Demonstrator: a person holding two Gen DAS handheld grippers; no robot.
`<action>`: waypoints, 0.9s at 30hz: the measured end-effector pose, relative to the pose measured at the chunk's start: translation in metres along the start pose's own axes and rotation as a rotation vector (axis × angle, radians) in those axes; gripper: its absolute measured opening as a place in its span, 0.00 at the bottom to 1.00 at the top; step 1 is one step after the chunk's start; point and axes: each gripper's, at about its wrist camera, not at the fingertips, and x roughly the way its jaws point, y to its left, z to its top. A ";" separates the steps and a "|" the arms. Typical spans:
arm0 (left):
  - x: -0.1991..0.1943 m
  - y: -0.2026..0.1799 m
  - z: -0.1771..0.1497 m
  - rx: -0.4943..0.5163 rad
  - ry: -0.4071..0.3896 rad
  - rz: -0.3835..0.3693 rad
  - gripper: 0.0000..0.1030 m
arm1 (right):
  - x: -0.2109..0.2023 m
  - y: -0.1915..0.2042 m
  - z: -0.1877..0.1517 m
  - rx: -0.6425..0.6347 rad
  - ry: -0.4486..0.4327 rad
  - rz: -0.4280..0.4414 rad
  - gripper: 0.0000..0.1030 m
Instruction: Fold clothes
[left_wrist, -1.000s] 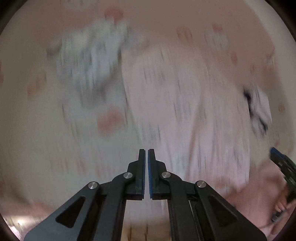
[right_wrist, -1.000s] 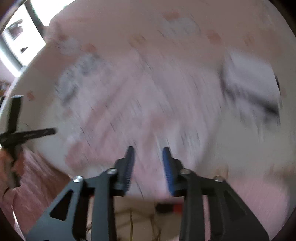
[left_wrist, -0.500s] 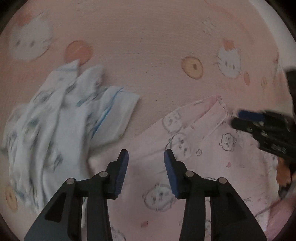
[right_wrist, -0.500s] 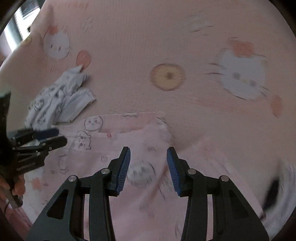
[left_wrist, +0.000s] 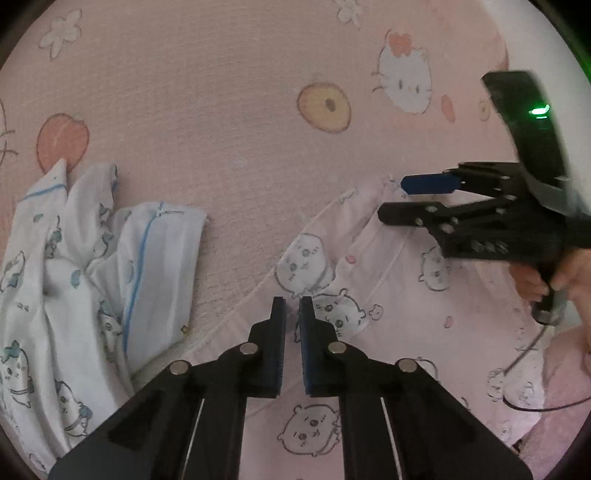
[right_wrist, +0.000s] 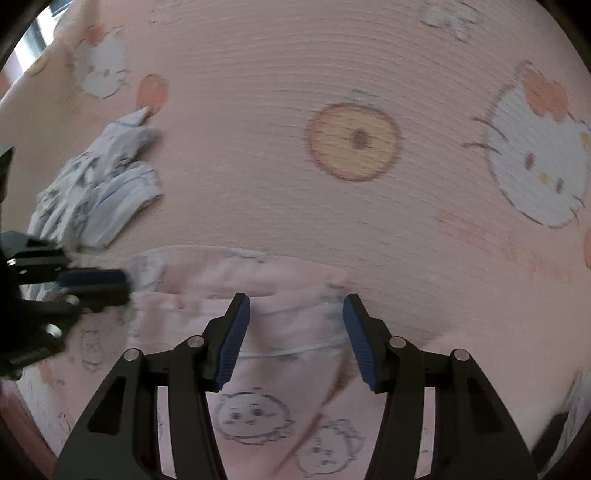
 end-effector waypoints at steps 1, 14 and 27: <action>-0.004 0.000 0.002 -0.006 -0.018 -0.029 0.08 | 0.002 -0.005 0.000 0.021 0.003 -0.012 0.57; 0.024 -0.018 -0.005 0.015 -0.015 -0.078 0.42 | -0.012 -0.042 -0.003 0.191 -0.019 0.032 0.62; 0.001 -0.019 -0.006 0.064 -0.096 -0.010 0.08 | -0.021 -0.061 -0.007 0.228 0.000 0.022 0.62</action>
